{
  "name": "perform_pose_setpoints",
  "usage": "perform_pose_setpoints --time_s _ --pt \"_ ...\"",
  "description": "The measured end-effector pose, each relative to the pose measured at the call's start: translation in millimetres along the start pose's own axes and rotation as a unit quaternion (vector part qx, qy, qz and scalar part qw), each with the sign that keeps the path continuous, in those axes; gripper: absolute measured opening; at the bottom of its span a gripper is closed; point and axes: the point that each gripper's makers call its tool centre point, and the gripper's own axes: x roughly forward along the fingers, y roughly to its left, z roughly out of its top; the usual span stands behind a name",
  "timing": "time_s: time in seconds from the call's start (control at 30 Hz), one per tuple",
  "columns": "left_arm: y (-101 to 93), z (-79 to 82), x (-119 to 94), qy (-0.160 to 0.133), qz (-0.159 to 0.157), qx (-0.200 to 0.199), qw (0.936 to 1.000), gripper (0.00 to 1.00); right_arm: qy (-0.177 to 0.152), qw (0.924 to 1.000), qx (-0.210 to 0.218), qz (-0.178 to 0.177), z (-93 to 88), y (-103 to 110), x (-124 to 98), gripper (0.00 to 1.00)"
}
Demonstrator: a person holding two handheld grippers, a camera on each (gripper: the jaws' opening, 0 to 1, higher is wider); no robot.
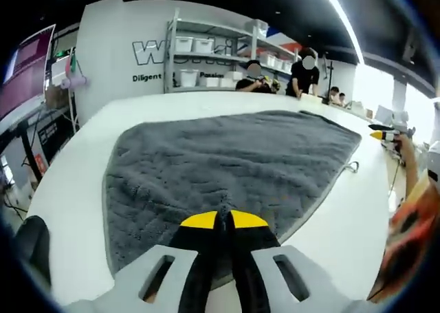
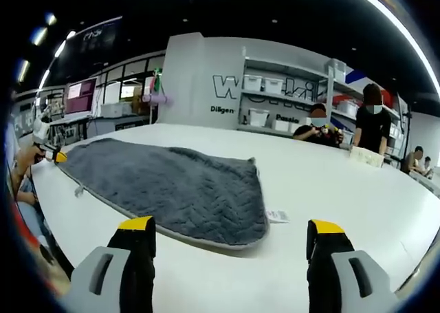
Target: Fold the towel on the table until its edges align and the towel forms a compact rectangular stack.
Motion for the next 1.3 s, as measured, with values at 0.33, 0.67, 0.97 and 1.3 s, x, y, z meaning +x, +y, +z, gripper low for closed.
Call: perform_pose_setpoints --time_s 0.33,0.67,0.97,1.3 --pt "-5.1 -6.6 -12 0.014 -0.007 0.002 0.9999 0.03 0.017 0.9998 -0.001 -0.006 -10.6 -2 -3 0.92" --pt "-4.5 -12.6 -24 0.034 -0.012 -0.001 0.9994 0.03 0.030 0.9995 -0.005 -0.003 -14.9 1 -5 0.93" --pt "-4.9 -7.3 -23 -0.001 -0.010 0.011 0.9999 0.13 0.031 0.9995 -0.008 0.006 -8.5 4 1 0.93" --pt "3.5 30.0 -29 -0.102 0.016 -0.003 0.9947 0.52 0.019 0.9992 -0.001 0.034 14.4 13 11 0.92"
